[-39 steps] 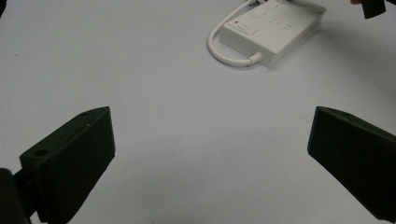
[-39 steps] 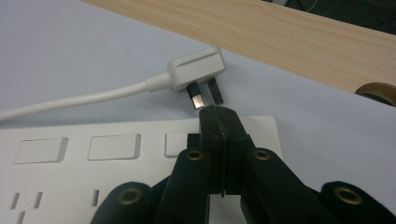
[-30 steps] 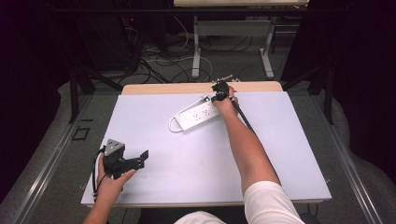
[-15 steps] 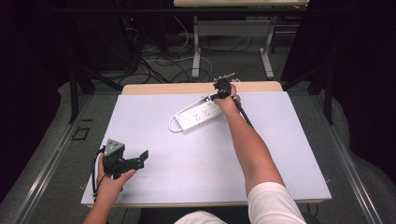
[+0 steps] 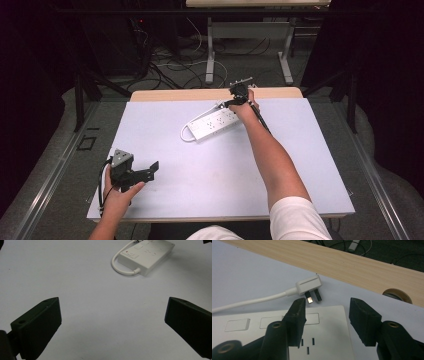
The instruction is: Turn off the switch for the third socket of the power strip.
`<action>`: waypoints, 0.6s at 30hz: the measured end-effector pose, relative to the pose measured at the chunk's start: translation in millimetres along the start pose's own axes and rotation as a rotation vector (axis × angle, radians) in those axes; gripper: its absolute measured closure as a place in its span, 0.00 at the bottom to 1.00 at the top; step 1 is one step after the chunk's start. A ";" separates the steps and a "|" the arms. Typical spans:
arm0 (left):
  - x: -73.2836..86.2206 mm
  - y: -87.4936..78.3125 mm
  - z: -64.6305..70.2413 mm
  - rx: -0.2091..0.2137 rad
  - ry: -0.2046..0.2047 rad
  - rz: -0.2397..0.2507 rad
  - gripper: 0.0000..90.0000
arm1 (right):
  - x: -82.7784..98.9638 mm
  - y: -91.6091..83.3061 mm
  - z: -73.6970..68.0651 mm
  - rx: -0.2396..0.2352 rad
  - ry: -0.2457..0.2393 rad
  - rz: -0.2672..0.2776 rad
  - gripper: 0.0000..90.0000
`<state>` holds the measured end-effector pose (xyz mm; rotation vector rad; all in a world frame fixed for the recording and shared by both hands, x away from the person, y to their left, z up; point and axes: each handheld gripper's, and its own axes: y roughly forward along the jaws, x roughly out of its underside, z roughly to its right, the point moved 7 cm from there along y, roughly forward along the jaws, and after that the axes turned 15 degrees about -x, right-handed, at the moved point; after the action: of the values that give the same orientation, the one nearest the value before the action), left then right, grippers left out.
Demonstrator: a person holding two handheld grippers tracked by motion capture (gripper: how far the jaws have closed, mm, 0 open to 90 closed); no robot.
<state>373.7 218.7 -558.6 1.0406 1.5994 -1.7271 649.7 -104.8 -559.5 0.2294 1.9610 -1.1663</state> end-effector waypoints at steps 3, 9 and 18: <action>0.0 0.1 0.2 0.000 0.000 -0.001 0.01 | -1.1 -1.8 -0.2 0.013 -0.002 0.007 0.44; -0.2 0.0 0.2 -0.001 0.001 0.000 0.01 | -4.2 -6.6 1.3 0.033 0.036 0.031 0.23; -0.2 0.0 1.2 0.002 0.001 -0.003 0.01 | -7.1 -18.0 1.7 0.029 0.022 0.017 0.06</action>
<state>373.6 217.5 -558.5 1.0407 1.6004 -1.7308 645.8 -114.3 -543.0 0.2741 1.9584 -1.1864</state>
